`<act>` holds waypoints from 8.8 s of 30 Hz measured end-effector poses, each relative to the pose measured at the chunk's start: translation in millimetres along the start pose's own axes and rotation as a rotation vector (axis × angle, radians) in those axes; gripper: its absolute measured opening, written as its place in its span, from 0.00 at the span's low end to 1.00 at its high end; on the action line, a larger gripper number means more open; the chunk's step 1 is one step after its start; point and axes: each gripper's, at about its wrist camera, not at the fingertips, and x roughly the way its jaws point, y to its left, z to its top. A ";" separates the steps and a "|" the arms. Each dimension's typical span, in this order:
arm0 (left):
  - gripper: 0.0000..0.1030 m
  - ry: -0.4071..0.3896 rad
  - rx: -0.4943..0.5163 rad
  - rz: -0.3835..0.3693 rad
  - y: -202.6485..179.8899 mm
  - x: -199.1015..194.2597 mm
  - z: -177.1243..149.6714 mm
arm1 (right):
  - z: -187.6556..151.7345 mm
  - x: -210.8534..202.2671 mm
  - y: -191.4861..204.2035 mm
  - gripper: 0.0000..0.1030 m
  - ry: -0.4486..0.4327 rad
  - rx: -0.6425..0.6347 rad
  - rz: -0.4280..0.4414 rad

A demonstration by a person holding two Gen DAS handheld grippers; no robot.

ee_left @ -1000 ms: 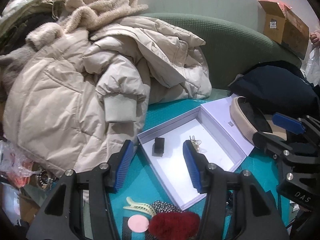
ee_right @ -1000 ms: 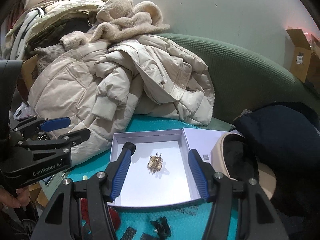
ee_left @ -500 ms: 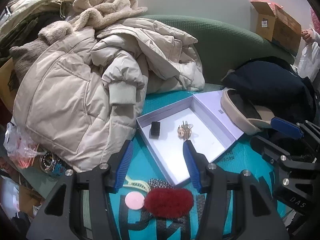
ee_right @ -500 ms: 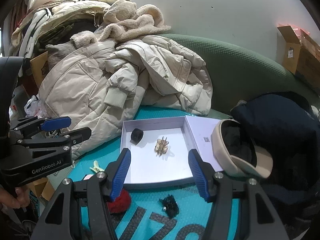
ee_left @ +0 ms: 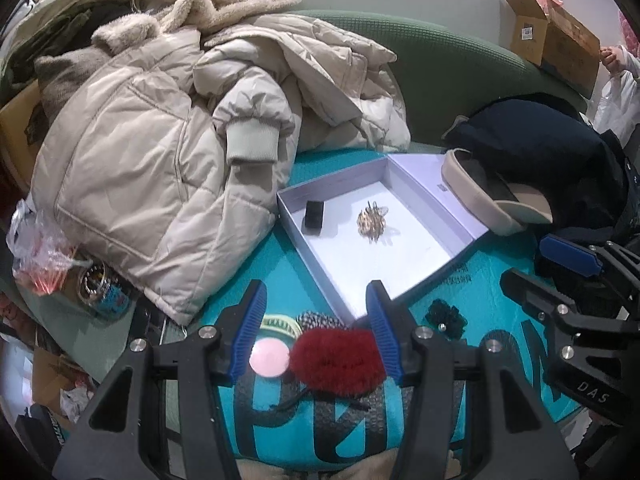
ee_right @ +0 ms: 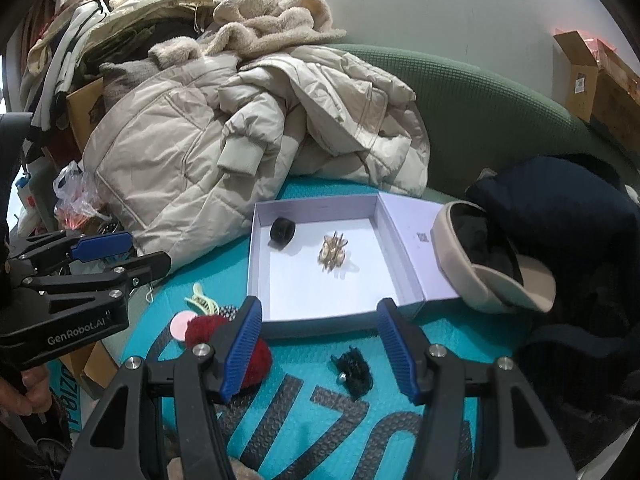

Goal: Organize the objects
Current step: 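Withdraw both open tools from the box back over the mailer bag, then lower left gripper onto red fluffy scrunchie and close on it, then close right gripper on black pearl bow clip while left holds red scrunchie, then lift and carry red scrunchie with left while right carries bow clip toward box, then lower red scrunchie with left into box while right lowers bow clip beside it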

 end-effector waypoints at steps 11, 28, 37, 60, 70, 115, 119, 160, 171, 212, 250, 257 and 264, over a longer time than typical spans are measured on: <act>0.53 0.012 -0.011 -0.004 4.2 -2.6 -40.3 | -35.9 12.9 10.0 0.58 0.044 0.012 0.027; 0.54 0.067 -0.048 -0.017 20.7 23.6 -95.3 | -84.2 53.2 13.8 0.58 0.154 0.039 0.082; 0.54 0.094 -0.034 -0.029 18.9 41.8 -116.4 | -106.0 75.9 13.0 0.58 0.207 0.057 0.108; 0.81 0.206 -0.036 -0.134 13.8 111.9 -113.3 | -114.9 106.2 -0.7 0.72 0.237 0.091 0.081; 0.89 0.256 0.022 -0.154 -5.4 145.0 -105.7 | -115.3 119.7 -18.5 0.74 0.214 0.101 0.034; 0.56 0.275 0.017 -0.190 -35.2 182.7 -79.0 | -96.1 167.3 -68.4 0.37 0.153 0.182 -0.004; 0.52 0.279 0.003 -0.198 -30.8 178.7 -78.5 | -98.7 163.3 -74.0 0.35 0.167 0.201 0.010; 0.44 0.101 0.084 -0.182 -37.5 23.0 -68.0 | -85.0 4.9 4.7 0.35 0.025 -0.002 0.049; 0.44 0.076 0.097 -0.174 -40.6 3.0 -69.7 | -81.3 -16.9 22.9 0.35 0.001 -0.059 0.053; 0.44 0.101 0.081 -0.151 -29.2 140.4 19.4 | -13.8 91.0 -17.7 0.35 -0.004 -0.083 0.067; 0.44 0.113 0.083 -0.117 -35.4 266.7 51.9 | 14.9 208.1 -59.8 0.35 0.077 -0.071 0.045; 0.44 0.104 0.100 -0.124 -43.8 275.4 56.8 | 15.6 220.1 -66.8 0.35 0.090 -0.066 0.039; 0.44 0.111 0.110 -0.119 -47.3 283.1 60.7 | 18.2 230.8 -72.0 0.35 0.104 -0.075 0.032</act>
